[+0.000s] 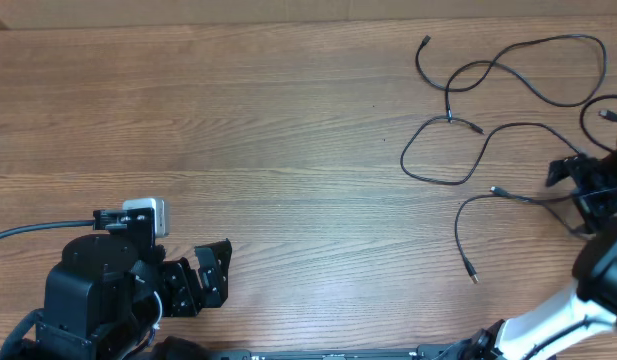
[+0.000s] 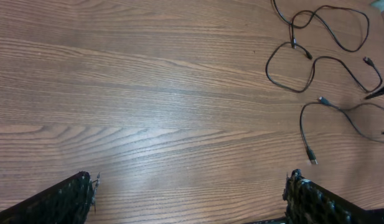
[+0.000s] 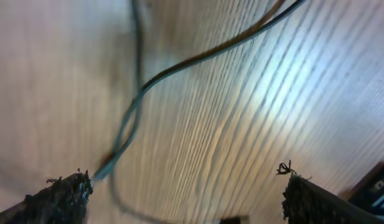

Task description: Untangle cables

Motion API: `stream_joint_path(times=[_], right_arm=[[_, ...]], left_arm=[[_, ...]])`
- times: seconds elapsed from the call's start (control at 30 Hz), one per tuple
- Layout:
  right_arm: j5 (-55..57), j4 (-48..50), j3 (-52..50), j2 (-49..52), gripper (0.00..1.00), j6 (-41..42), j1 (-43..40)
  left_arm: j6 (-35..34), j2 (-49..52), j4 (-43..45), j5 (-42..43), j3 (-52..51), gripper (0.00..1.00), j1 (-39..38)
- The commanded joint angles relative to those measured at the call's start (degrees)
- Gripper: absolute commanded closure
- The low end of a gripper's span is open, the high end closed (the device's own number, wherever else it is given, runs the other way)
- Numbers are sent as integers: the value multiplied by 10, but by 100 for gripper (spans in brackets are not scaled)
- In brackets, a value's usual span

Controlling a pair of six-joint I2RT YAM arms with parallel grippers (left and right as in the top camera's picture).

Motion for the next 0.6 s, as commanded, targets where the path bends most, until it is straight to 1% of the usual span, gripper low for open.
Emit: stream_joint_path(times=[0.0, 0.23, 0.37, 0.57], right_arm=[[-37, -3, -1, -89, 0, -28, 0], [-47, -38, -1, -226, 0, -58, 26], [-45, -56, -3, -299, 0, -83, 73], [-45, -56, -34, -409, 0, -88, 159]], left_arm=[[5, 1, 1, -8, 1, 0, -4], [5, 1, 1, -8, 1, 1, -4], [5, 1, 1, -8, 1, 0, -4], [5, 1, 1, -8, 1, 1, -4]])
